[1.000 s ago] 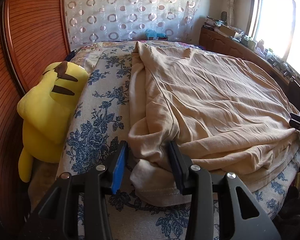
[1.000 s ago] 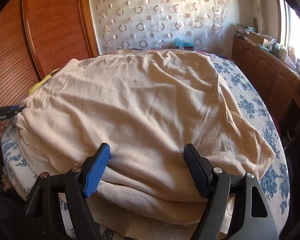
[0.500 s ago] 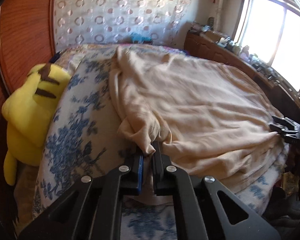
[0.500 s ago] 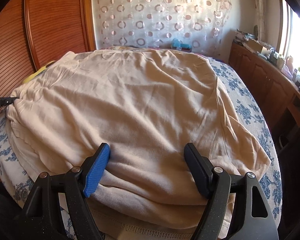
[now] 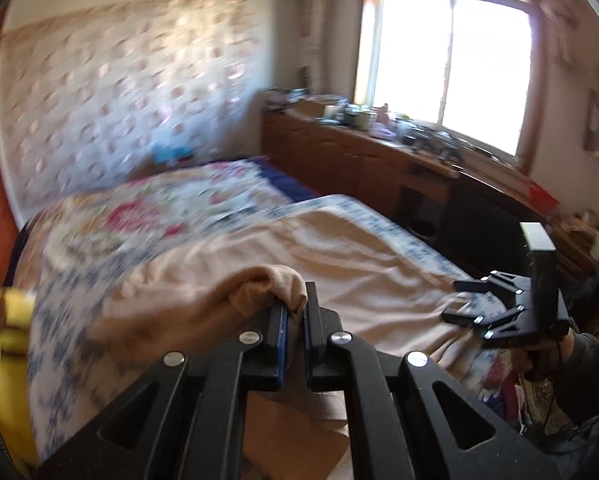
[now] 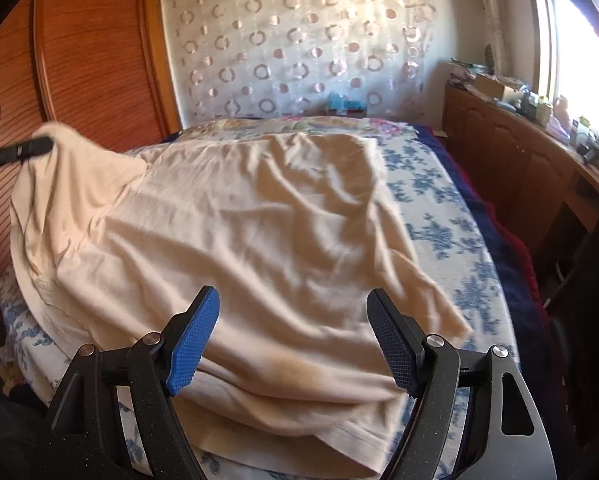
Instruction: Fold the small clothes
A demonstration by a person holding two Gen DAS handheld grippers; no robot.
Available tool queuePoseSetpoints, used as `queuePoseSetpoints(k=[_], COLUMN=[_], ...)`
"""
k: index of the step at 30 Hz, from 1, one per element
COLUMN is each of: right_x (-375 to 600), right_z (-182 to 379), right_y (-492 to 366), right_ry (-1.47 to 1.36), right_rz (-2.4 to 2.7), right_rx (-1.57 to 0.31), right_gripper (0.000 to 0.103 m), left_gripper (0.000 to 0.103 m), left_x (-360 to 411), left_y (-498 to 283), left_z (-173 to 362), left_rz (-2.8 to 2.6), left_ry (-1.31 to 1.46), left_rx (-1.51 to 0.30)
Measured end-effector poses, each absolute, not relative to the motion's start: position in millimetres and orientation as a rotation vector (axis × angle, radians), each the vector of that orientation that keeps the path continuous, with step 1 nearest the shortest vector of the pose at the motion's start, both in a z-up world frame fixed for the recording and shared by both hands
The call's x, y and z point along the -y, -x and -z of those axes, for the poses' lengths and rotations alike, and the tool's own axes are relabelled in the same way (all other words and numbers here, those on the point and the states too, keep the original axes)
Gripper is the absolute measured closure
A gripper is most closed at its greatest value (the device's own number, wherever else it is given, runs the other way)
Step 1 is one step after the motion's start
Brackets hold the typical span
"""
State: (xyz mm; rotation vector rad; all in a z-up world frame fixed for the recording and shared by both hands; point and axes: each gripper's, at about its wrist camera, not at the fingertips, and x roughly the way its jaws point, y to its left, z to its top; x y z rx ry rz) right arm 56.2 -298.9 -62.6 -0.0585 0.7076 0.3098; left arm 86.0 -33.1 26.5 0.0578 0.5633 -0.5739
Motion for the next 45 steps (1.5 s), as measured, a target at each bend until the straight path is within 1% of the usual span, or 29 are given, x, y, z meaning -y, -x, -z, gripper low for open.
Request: queuePoseSetpoints(k=[7, 12, 14, 15, 17, 18, 20, 22, 24, 28, 34, 39, 45], right_x=[327.7, 346.7, 350.2, 351.5, 351.9, 351.7, 351.5, 349.1, 345.1, 332.4, 310.3, 295.7, 271.0], right_z=[54.3, 45.8, 43.9, 43.3, 42.5, 42.3, 42.2, 41.3, 40.5, 37.5, 32.0, 28.3, 22.0], right_y=[-44.1, -35.7, -33.6, -32.8, -33.0, -33.4, -33.4, -35.2, -37.7, -43.6, -48.8, -51.1, -56.4], right_ry=[0.045, 0.024, 0.022, 0.021, 0.022, 0.021, 0.018, 0.014, 0.018, 0.03, 0.053, 0.071, 0.094], right_rz=[-0.27, -0.239, -0.233, -0.233, -0.232, -0.232, -0.237, -0.246, -0.258, -0.287, -0.326, -0.354, -0.419], right_rx=[-0.693, -0.678, -0.675, -0.675, -0.675, -0.675, -0.674, -0.673, -0.672, -0.672, -0.662, -0.657, -0.649], right_gripper=[0.025, 0.025, 0.025, 0.025, 0.025, 0.025, 0.025, 0.025, 0.025, 0.025, 0.025, 0.025, 0.025], left_gripper=[0.101, 0.099, 0.096, 0.094, 0.086, 0.08, 0.077, 0.07, 0.067, 0.065, 0.06, 0.059, 0.059], left_x=[102.8, 123.6, 127.1, 126.5, 124.8, 124.4, 121.6, 110.8, 97.9, 78.1, 69.5, 55.9, 32.2], left_y=[-91.5, -84.2, -84.5, -83.9, -81.7, -81.8, -79.1, -76.3, -76.7, -79.1, -59.6, -57.9, -61.2], left_z=[-59.7, -67.0, -63.2, -61.0, -56.4, -52.8, -47.5, -43.2, -36.6, -26.1, -37.0, -33.6, -12.5], left_rz=[0.705, 0.746, 0.74, 0.739, 0.745, 0.748, 0.726, 0.701, 0.668, 0.658, 0.683, 0.622, 0.53], left_ry=[-0.114, -0.108, -0.101, -0.1, -0.111, -0.12, -0.136, -0.143, -0.132, -0.086, -0.095, -0.124, -0.101], left_rx=[-0.536, -0.552, -0.577, -0.586, -0.597, -0.609, -0.613, -0.61, -0.626, -0.654, -0.618, -0.617, -0.649])
